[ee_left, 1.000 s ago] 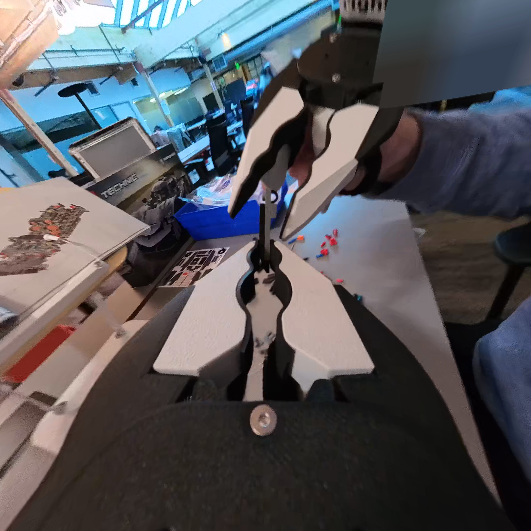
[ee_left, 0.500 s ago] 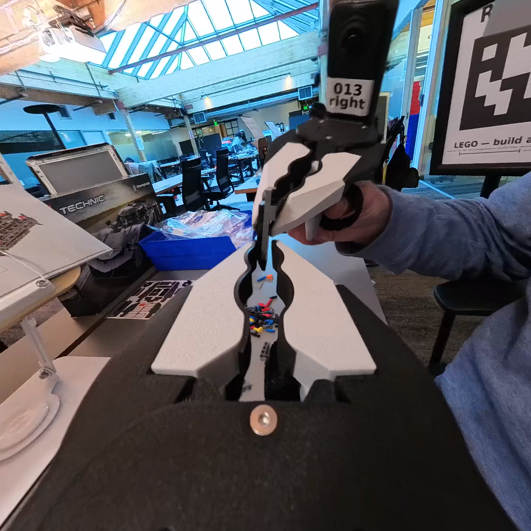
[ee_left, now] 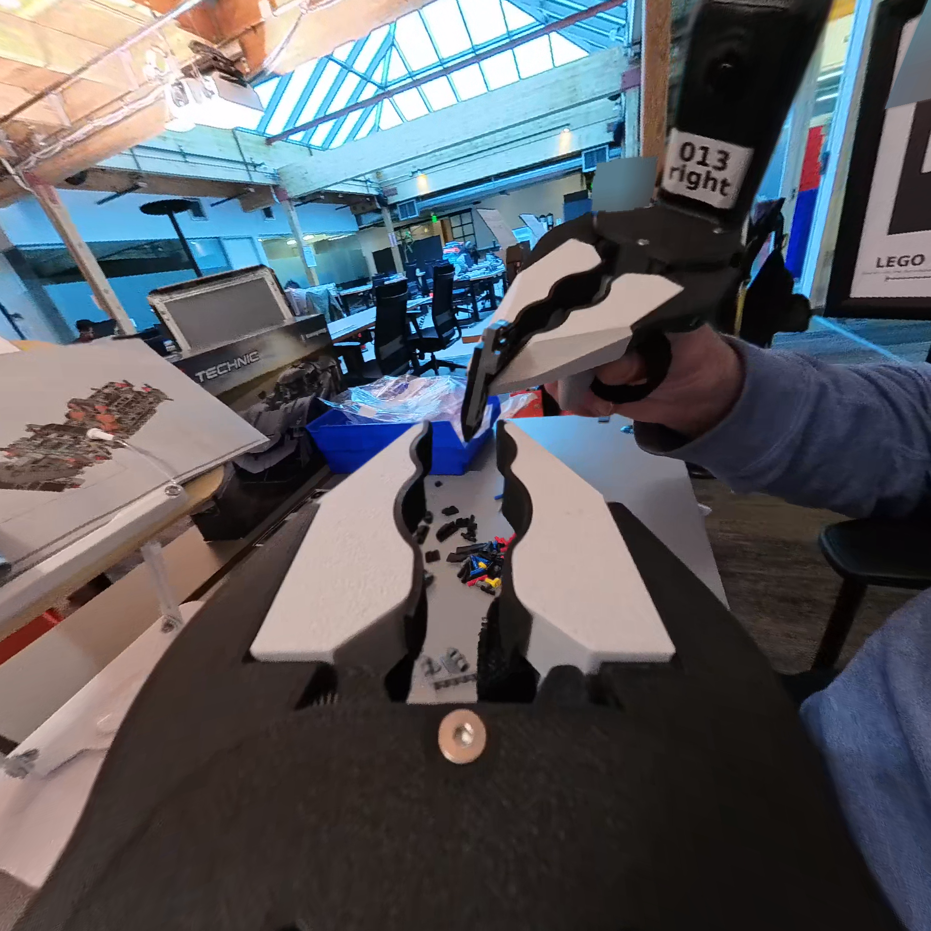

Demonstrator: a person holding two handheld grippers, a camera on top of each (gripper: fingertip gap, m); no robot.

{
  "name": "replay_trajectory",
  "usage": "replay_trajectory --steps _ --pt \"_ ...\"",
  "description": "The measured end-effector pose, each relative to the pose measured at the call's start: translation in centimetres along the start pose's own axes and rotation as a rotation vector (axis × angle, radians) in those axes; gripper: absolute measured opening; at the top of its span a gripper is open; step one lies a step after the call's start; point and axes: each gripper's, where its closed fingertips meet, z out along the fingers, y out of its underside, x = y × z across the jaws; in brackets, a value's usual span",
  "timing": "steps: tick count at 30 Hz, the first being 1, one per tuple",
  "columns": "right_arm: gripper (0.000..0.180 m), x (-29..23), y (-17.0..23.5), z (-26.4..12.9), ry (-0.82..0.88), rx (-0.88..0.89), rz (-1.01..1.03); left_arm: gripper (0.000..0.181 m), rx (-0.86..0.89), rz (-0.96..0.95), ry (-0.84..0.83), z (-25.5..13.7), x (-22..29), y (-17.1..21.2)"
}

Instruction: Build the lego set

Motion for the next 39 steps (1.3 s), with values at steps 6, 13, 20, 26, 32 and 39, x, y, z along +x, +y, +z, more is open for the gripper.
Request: replay_trajectory --steps 6,13,20,26,32,39 --pt "0.004 0.7 0.0 0.4 0.178 -0.097 -0.291 0.034 -0.018 -0.002 -0.044 0.0 -0.2 -1.1" --pt "0.004 0.1 -0.7 1.3 0.236 -0.113 -0.470 0.032 -0.024 0.017 -0.055 0.1 0.0 -1.4" --pt "0.004 0.1 -0.7 1.6 0.272 -0.113 -0.541 0.030 -0.018 0.013 -0.042 0.0 0.1 -1.2" --pt "0.004 0.7 -0.1 1.6 0.365 -0.182 -0.669 0.040 -0.007 -0.036 -0.049 0.0 0.1 -1.6" --pt "0.003 0.4 0.3 2.1 0.353 -0.196 -0.691 0.028 -0.014 -0.117 -0.070 0.3 -0.1 -1.2" --pt "0.004 0.1 0.2 2.1 0.318 -0.183 -0.662 0.018 0.004 -0.122 -0.046 -0.1 -0.2 -1.4"
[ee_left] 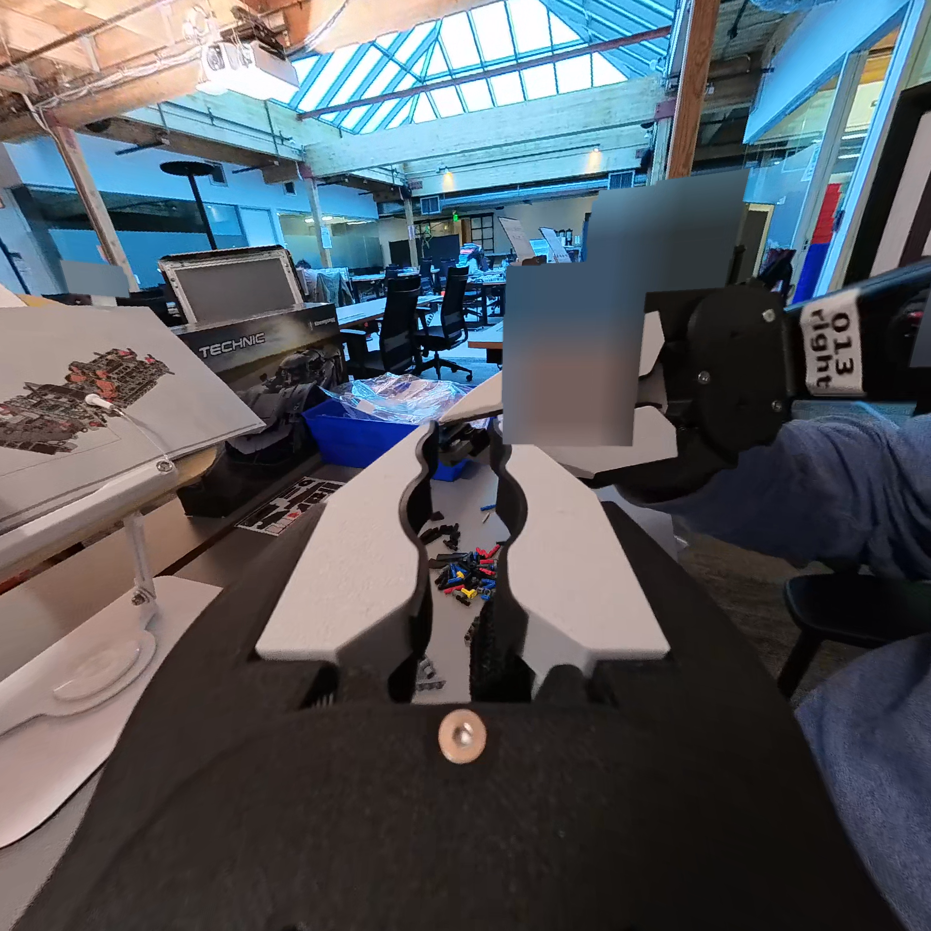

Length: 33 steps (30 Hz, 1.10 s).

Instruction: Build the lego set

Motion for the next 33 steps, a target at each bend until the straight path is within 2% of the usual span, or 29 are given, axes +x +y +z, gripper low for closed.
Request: replay_trajectory --steps 3,7,19,23,28,31,33 --pt "0.004 -0.1 -0.2 0.0 -0.045 0.033 0.070 0.009 0.021 -0.002 0.033 -0.3 0.2 -0.4" --pt "0.004 -0.3 -0.5 -0.1 -0.107 0.056 0.155 0.007 0.035 -0.018 0.076 -0.7 0.2 -0.5" --pt "0.004 -0.1 -0.4 -0.1 -0.100 0.070 0.140 0.000 0.045 0.000 0.071 -1.0 -0.3 -0.8" --pt "0.003 0.1 -0.2 -0.2 -0.093 0.061 0.137 0.022 0.025 0.045 0.032 -1.0 -0.8 -0.7" --pt "0.004 -0.3 -0.1 -0.2 -0.202 0.074 0.246 0.028 -0.064 0.268 -0.025 -1.2 -0.9 -0.1" --pt "0.004 -0.2 -0.3 -0.3 -0.252 0.099 0.298 0.022 -0.127 0.314 -0.014 -0.8 -0.5 0.6" --pt "0.004 -0.4 -0.6 -0.5 -0.288 0.108 0.291 0.011 -0.151 0.283 -0.005 -0.6 -0.4 1.0"
